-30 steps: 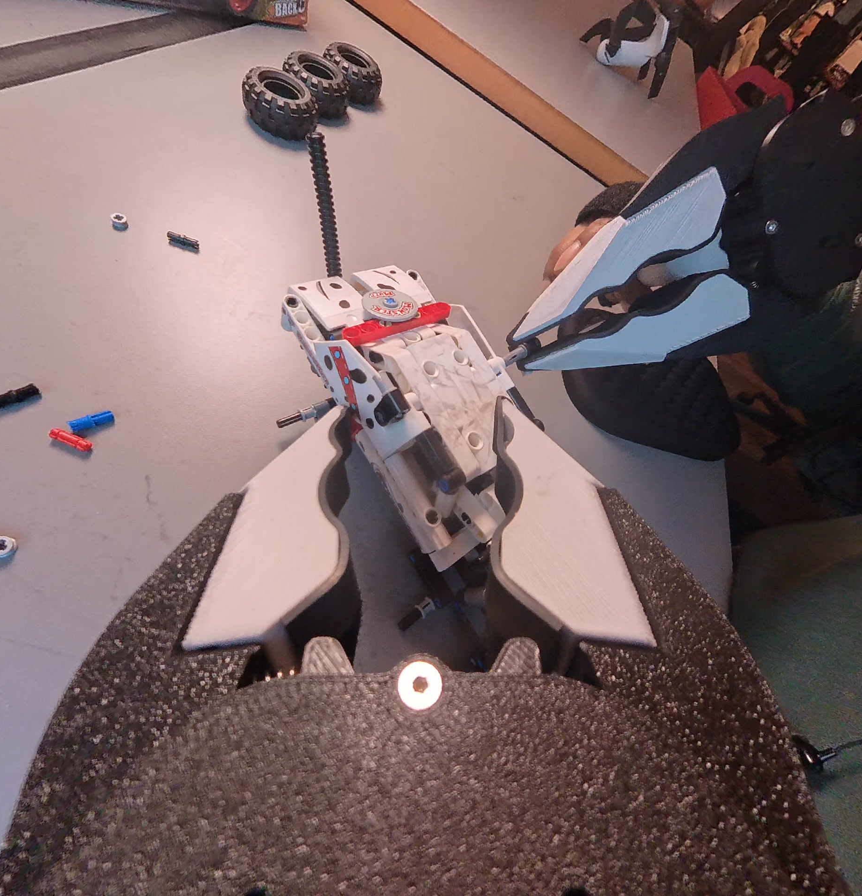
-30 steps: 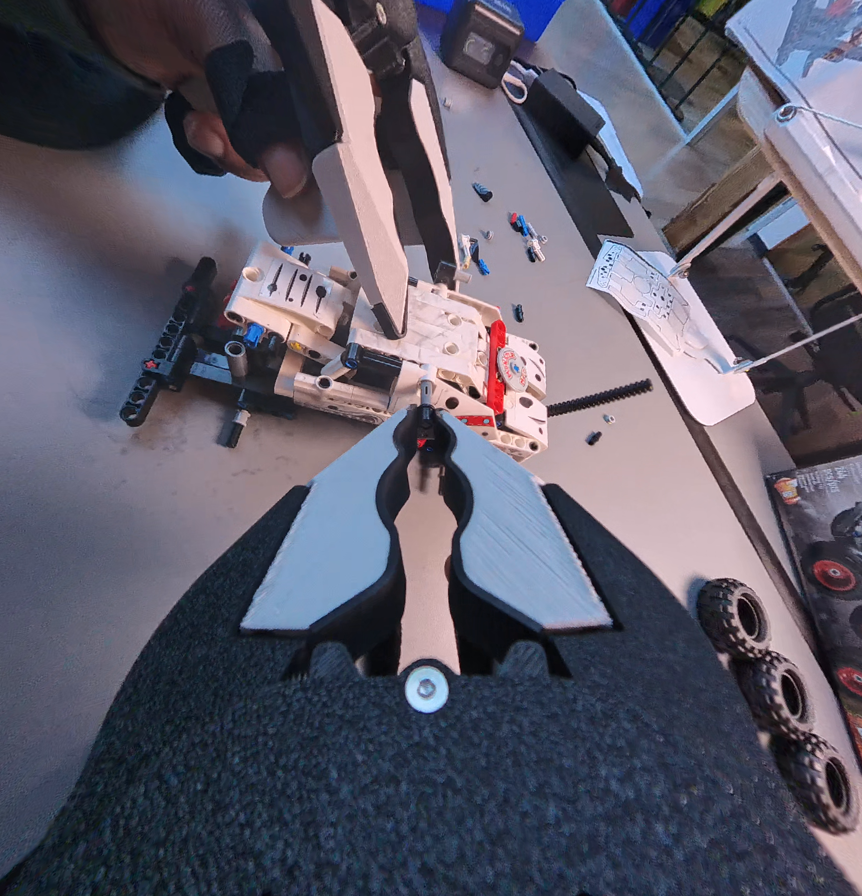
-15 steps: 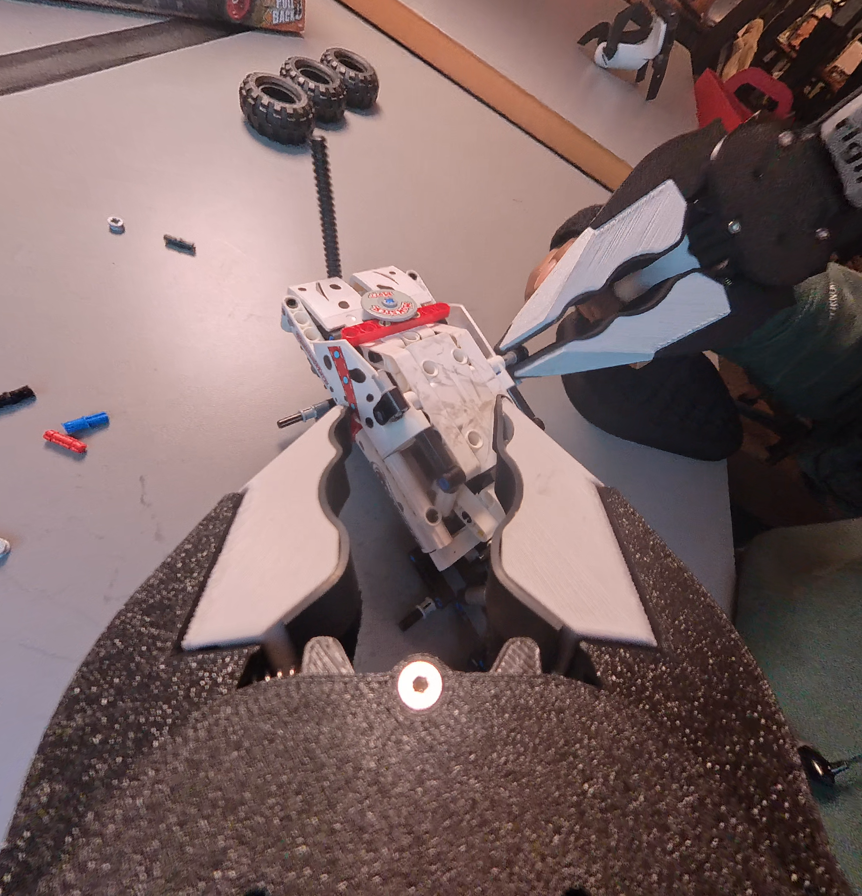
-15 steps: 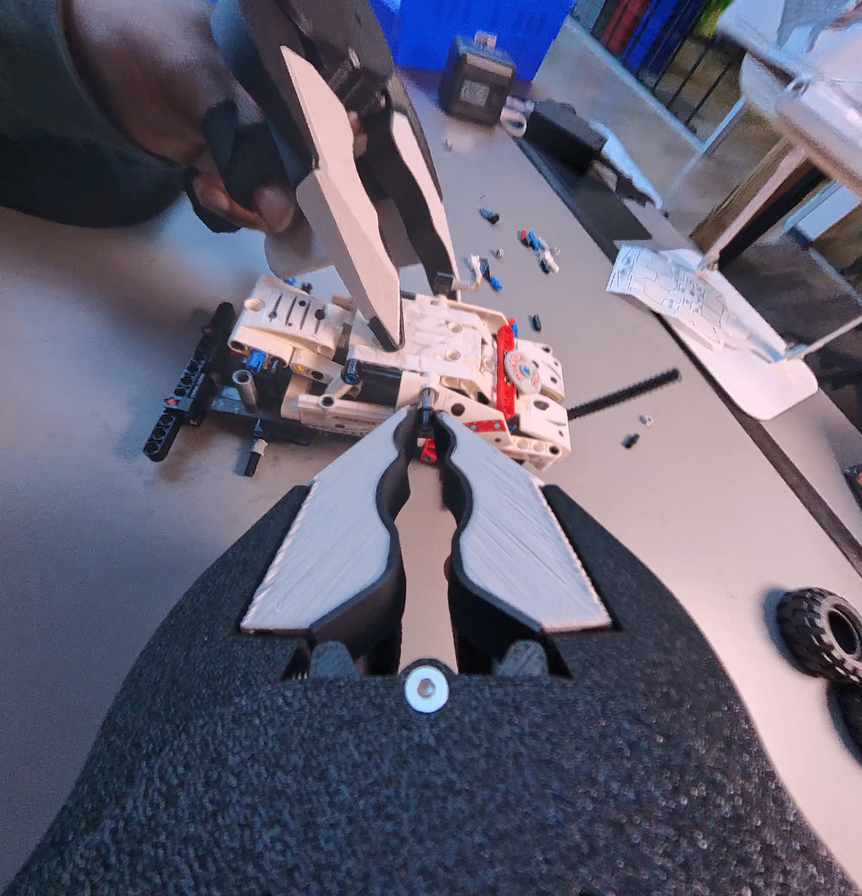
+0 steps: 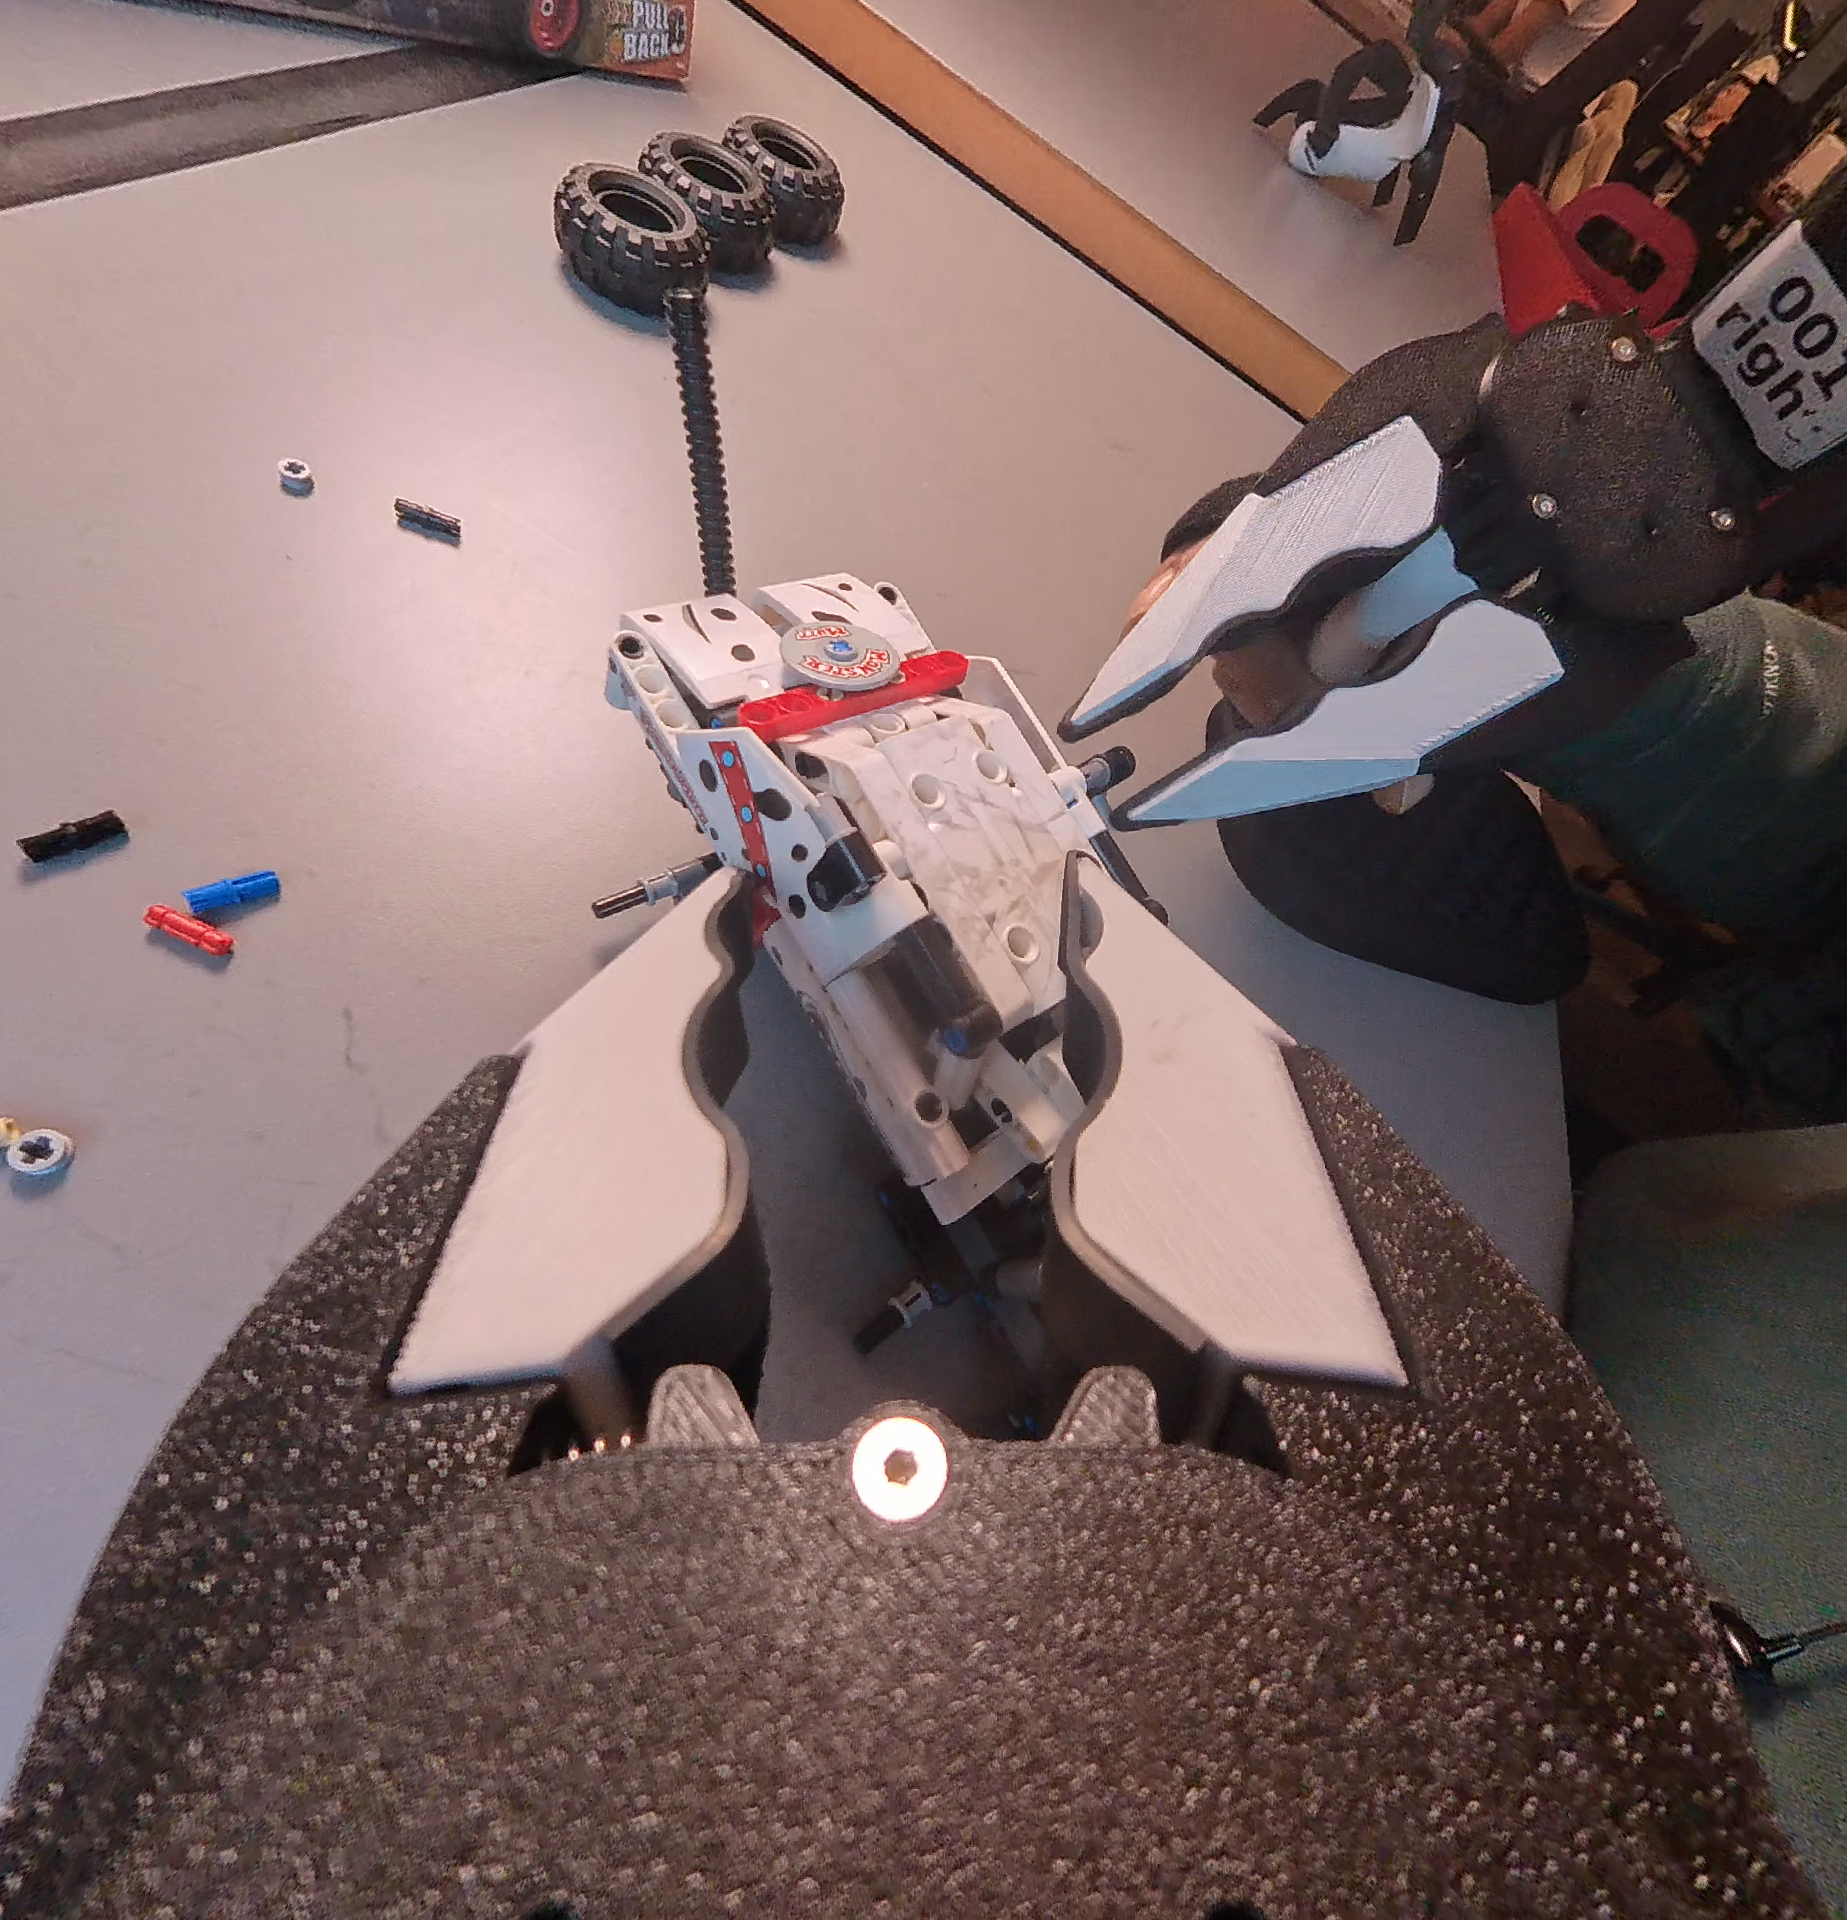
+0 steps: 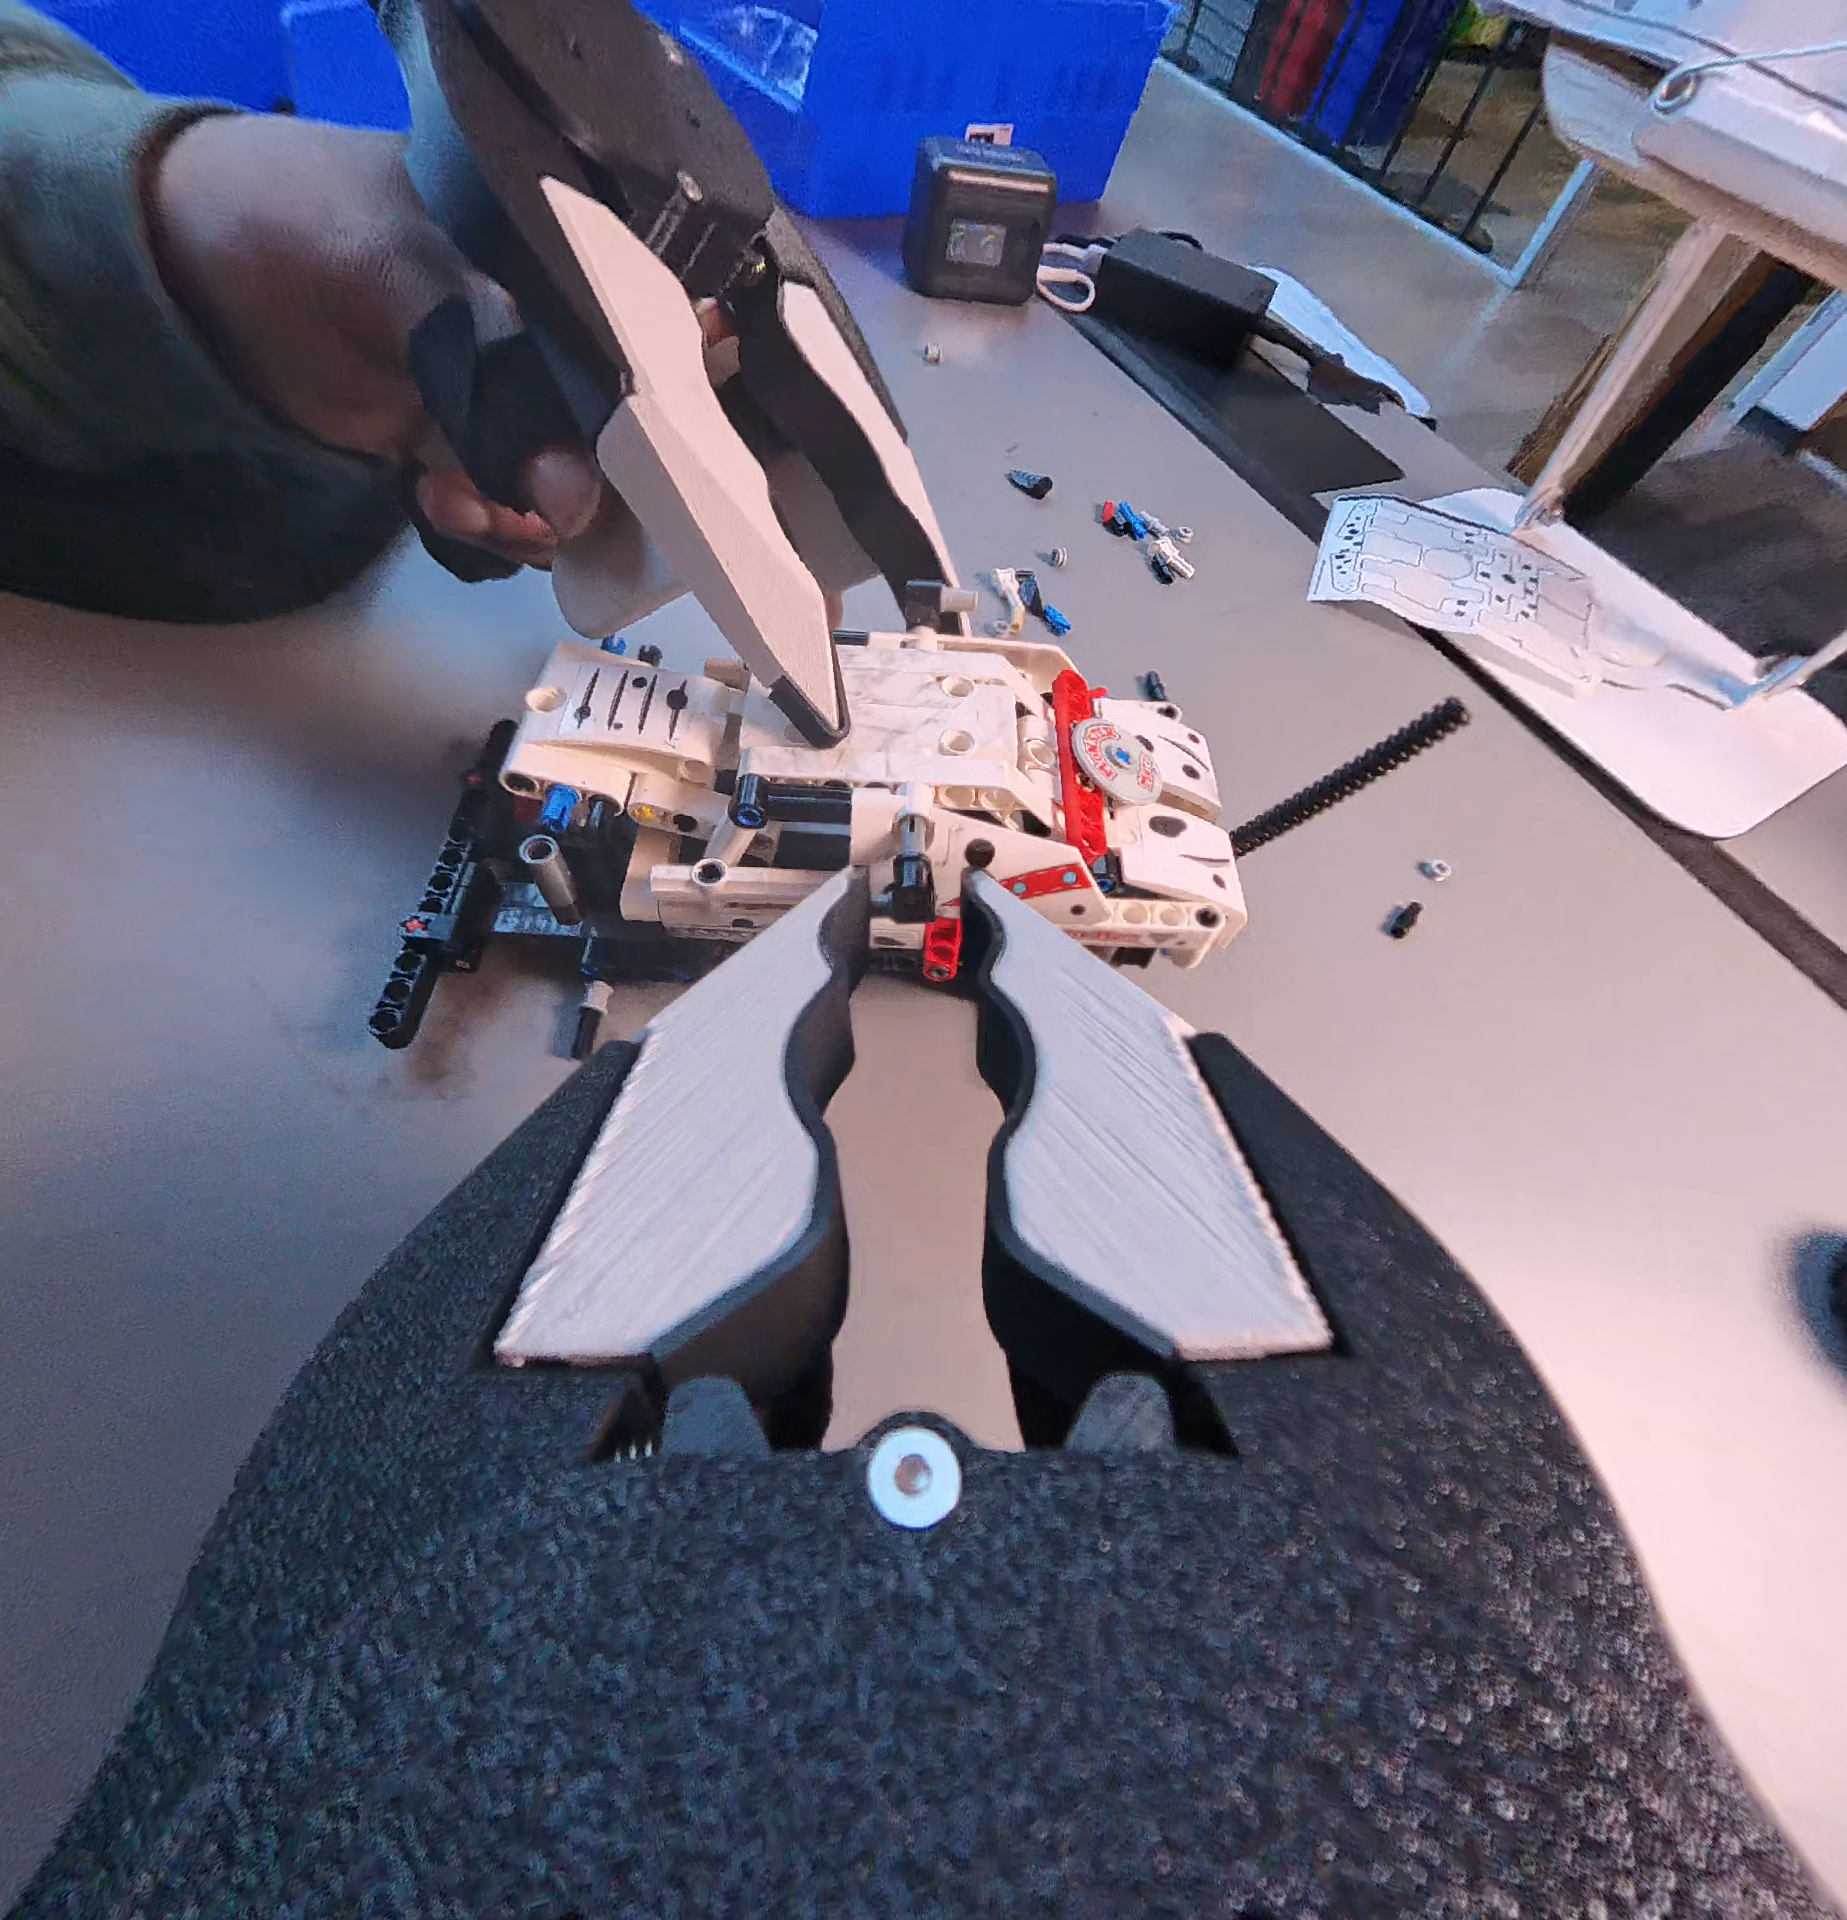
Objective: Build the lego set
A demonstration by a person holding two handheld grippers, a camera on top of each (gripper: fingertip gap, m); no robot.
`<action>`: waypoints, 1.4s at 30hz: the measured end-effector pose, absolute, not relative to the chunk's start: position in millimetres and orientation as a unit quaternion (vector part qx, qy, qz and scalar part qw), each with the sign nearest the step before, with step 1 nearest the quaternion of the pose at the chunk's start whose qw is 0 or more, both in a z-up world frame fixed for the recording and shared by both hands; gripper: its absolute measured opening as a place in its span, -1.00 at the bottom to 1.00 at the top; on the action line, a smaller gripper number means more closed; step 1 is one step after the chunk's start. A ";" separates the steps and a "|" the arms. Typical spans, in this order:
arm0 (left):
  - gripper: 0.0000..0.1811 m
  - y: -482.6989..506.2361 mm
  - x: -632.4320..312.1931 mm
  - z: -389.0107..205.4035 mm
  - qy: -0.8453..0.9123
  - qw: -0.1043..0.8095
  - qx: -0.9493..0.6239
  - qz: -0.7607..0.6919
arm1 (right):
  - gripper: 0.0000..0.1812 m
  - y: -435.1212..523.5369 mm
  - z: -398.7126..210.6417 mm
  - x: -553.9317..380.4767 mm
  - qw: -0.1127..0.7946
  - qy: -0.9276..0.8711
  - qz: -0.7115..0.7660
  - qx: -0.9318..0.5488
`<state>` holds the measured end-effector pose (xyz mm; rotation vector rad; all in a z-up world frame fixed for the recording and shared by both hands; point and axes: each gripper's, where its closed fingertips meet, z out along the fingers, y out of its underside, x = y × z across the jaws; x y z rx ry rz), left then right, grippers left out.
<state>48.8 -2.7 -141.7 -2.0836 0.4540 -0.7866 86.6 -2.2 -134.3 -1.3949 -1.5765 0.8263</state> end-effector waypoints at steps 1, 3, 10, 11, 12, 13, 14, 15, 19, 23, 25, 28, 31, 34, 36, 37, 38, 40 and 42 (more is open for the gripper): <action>-0.35 -2.7 48.8 -141.7 0.181 0.420 -0.831 -0.315 | -0.83 -2.5 -133.9 86.8 0.425 -0.625 0.338 -0.561; -0.35 -2.8 48.9 -141.7 0.181 0.420 -0.831 -0.317 | -0.92 -2.8 -134.8 86.2 0.434 -0.626 0.330 -0.557; -0.35 -4.2 49.0 -141.8 0.182 0.414 -0.829 -0.330 | -0.93 -2.1 -129.8 85.2 0.615 -0.735 0.015 -0.286; -0.35 -4.1 48.4 -141.9 0.181 0.414 -0.829 -0.330 | -0.93 -2.0 -128.4 84.2 0.640 -0.736 -0.071 -0.208; -0.35 -4.1 47.6 -141.8 0.180 0.414 -0.829 -0.331 | -0.94 -2.5 -128.0 83.3 0.656 -0.727 -0.106 -0.173; -0.35 -4.3 47.4 -141.8 0.180 0.413 -0.828 -0.332 | -0.93 -2.7 -128.1 83.6 0.668 -0.717 -0.096 -0.176; -0.35 -4.3 47.6 -141.7 0.181 0.414 -0.828 -0.331 | -0.93 -2.2 -128.3 84.7 0.673 -0.709 -0.070 -0.199; -0.35 -4.5 47.6 -141.6 0.182 0.415 -0.829 -0.329 | -0.92 -1.6 -128.4 85.8 0.669 -0.702 -0.033 -0.240; -0.35 -4.5 47.0 -141.6 0.180 0.414 -0.828 -0.333 | -0.59 -3.9 -134.2 89.7 0.507 -0.631 0.270 -0.521; -0.35 -4.7 47.0 -141.5 0.182 0.416 -0.827 -0.331 | -0.61 -0.9 -132.0 87.8 0.334 -0.520 0.448 -0.645; -0.35 -4.8 47.0 -141.4 0.182 0.417 -0.827 -0.331 | -0.72 0.3 -138.0 86.0 0.320 -0.525 0.446 -0.651; -0.35 -5.1 46.5 -141.4 0.182 0.418 -0.826 -0.331 | -0.84 -3.7 -136.4 83.6 0.350 -0.550 0.433 -0.623; -0.35 -5.1 46.7 -141.6 0.183 0.417 -0.827 -0.330 | -0.85 -1.1 -134.7 83.5 0.439 -0.626 0.335 -0.551; -0.35 -5.3 45.8 -141.6 0.182 0.416 -0.828 -0.329 | -0.85 1.1 -129.9 81.9 0.552 -0.724 0.130 -0.393; -0.35 -5.4 44.5 -141.6 0.181 0.415 -0.829 -0.329 | -0.84 1.2 -127.0 80.3 0.593 -0.749 0.015 -0.295; -0.35 -5.3 44.0 -141.5 0.181 0.415 -0.829 -0.329 | -0.85 0.8 -125.9 79.6 0.609 -0.749 -0.025 -0.258; -0.35 -5.3 43.5 -141.6 0.180 0.415 -0.828 -0.330 | -0.84 0.0 -125.4 79.0 0.623 -0.744 -0.048 -0.236; -0.35 -5.2 43.0 -141.5 0.182 0.416 -0.829 -0.328 | -0.83 -0.1 -127.0 78.6 0.629 -0.726 -0.013 -0.277; -0.35 -5.0 43.3 -141.5 0.180 0.418 -0.828 -0.328 | -0.58 -0.1 -134.9 79.0 0.591 -0.716 0.071 -0.366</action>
